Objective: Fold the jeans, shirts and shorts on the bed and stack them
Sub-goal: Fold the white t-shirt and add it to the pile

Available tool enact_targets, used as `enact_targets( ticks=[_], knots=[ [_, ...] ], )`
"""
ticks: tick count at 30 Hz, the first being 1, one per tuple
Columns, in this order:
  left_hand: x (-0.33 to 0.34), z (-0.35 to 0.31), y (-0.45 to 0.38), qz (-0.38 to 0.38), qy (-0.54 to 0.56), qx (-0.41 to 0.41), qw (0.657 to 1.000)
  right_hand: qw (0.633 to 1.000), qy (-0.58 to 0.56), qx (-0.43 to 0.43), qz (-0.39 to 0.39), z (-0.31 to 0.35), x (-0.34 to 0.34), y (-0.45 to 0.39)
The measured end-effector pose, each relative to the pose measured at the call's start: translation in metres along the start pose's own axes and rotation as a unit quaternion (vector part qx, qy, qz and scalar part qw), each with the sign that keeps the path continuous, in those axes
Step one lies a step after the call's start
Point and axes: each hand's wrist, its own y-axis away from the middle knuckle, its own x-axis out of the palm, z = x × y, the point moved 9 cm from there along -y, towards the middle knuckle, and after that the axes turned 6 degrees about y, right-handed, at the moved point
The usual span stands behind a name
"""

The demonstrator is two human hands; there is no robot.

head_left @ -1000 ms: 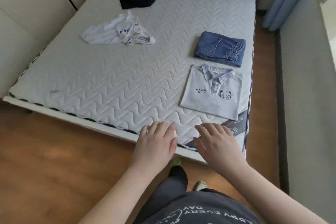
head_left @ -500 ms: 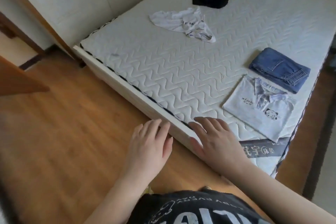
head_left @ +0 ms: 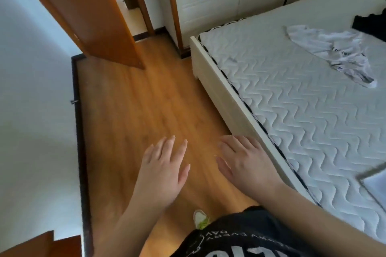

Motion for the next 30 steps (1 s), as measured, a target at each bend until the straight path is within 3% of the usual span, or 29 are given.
enact_targets(
  ticks=[3, 10, 18, 23, 30],
  knots=[
    [-0.004, 0.025, -0.006, -0.012, 0.021, -0.029, 0.999, 1.000, -0.001, -0.020, 0.001, 0.015, 0.008, -0.031],
    [-0.019, 0.044, -0.071, -0.056, 0.063, -0.047, 0.995, 0.997, 0.015, 0.041, 0.064, -0.017, 0.040, -0.111],
    [-0.049, 0.092, -0.182, -0.045, 0.059, -0.076, 0.994, 0.995, 0.008, -0.004, 0.101, -0.054, 0.068, -0.234],
    [-0.073, 0.132, -0.238, -0.022, 0.075, -0.089, 0.993, 0.996, 0.004, -0.047, 0.075, -0.061, 0.075, -0.308],
    [-0.105, 0.232, -0.299, -0.094, 0.075, -0.109, 0.987, 0.996, -0.026, -0.081, 0.030, -0.015, 0.097, -0.424]
  ],
)
